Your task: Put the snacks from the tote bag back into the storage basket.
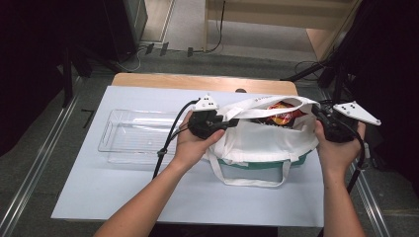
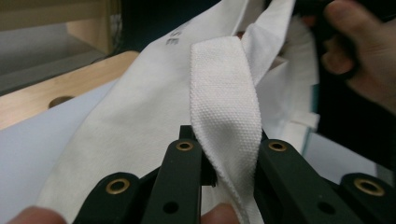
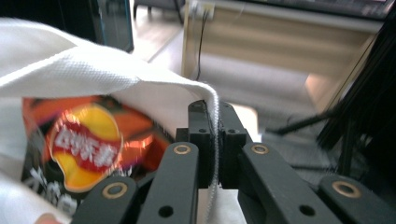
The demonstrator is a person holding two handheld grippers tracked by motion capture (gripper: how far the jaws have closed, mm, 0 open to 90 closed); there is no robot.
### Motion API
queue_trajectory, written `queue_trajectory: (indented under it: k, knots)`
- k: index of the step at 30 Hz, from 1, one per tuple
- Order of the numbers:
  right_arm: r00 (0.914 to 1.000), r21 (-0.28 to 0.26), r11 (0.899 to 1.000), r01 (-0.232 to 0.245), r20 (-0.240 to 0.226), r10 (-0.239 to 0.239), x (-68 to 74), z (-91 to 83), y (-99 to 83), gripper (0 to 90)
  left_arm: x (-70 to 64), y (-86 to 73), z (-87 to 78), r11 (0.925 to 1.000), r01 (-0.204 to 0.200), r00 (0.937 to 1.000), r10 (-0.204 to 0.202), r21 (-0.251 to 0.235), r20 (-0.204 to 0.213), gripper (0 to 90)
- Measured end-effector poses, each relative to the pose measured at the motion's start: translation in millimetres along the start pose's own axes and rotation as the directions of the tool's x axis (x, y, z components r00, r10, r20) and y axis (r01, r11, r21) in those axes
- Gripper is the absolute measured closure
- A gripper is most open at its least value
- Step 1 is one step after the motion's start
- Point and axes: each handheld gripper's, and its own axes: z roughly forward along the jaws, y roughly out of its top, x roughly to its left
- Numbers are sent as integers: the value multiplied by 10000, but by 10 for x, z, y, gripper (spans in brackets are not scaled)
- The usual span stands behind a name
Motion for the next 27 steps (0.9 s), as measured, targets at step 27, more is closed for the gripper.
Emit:
queue_trajectory:
  k: [27]
  knots:
    - [9680,839,9947,591,-2482,-366,203,-622,-546,898,140,137,114,9733,966,9707,-1384,-2082,-1966,799]
